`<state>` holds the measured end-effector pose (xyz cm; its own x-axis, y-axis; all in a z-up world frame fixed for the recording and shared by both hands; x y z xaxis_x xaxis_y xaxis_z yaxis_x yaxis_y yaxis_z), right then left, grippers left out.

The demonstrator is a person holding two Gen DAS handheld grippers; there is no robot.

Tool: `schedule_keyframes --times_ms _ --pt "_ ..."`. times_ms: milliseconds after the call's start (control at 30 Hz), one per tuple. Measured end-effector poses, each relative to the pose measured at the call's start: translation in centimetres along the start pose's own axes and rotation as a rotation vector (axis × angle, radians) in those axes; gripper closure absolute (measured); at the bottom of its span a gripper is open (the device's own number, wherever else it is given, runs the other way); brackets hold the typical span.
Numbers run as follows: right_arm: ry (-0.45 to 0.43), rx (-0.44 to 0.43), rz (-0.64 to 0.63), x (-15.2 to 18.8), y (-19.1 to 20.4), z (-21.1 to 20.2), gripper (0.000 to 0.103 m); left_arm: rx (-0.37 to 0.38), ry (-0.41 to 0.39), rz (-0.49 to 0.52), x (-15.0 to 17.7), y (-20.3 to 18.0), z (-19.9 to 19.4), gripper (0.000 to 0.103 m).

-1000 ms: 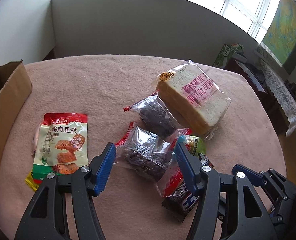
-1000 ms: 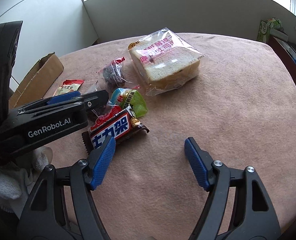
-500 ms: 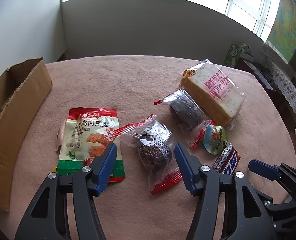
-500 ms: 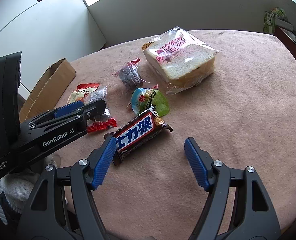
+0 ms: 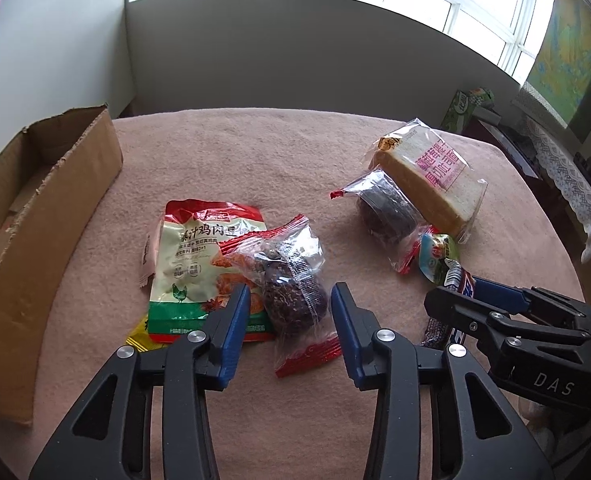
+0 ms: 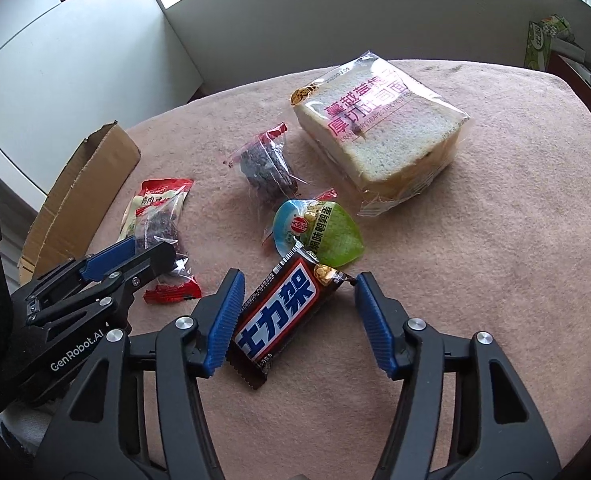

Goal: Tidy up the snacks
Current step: 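Move the left tool to the dark snack bag while the right moves to the brown chocolate bar, then close the left tool on the dark snack bag while the right grasps the chocolate bar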

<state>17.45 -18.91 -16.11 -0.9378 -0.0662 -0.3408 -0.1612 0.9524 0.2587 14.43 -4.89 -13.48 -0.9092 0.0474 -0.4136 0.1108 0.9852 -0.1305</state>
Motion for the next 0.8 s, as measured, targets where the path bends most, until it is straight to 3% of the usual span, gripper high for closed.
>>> schedule_keyframes --times_ms 133,267,300,400,433,800 --pt "-0.008 0.017 0.001 0.8 0.4 0.0 0.042 0.006 0.004 0.001 -0.3 -0.6 0.5 0.062" --pt "-0.007 0.048 -0.033 0.5 1.1 0.5 0.041 0.019 0.002 0.004 0.0 -0.6 0.3 0.070" --pt "-0.007 0.057 -0.046 0.5 1.2 0.5 0.044 0.013 0.000 0.008 0.1 -0.7 0.2 0.070" --pt "0.004 0.049 -0.085 0.7 1.5 0.4 0.066 0.014 -0.003 0.008 0.0 -1.0 0.3 0.071" --pt "0.007 0.047 -0.095 0.8 1.5 0.3 0.067 0.019 -0.003 0.005 0.0 -0.9 0.2 0.071" --pt "-0.017 0.014 -0.074 2.3 -0.2 -1.5 0.069 0.057 -0.019 0.016 0.3 -1.7 -0.5 0.072"
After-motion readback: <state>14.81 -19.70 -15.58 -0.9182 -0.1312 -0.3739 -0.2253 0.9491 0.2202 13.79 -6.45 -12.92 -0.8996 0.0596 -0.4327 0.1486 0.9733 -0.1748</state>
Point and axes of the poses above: each gripper's, at about its wrist camera, not at the fingertips, and z roughly the way its jaws point, y to its left, x to its underside, the point moved 8 cm from there along z, roughly the way its jaws point, and after that the axes turned 13 degrees about y, right-handed, at the moved point
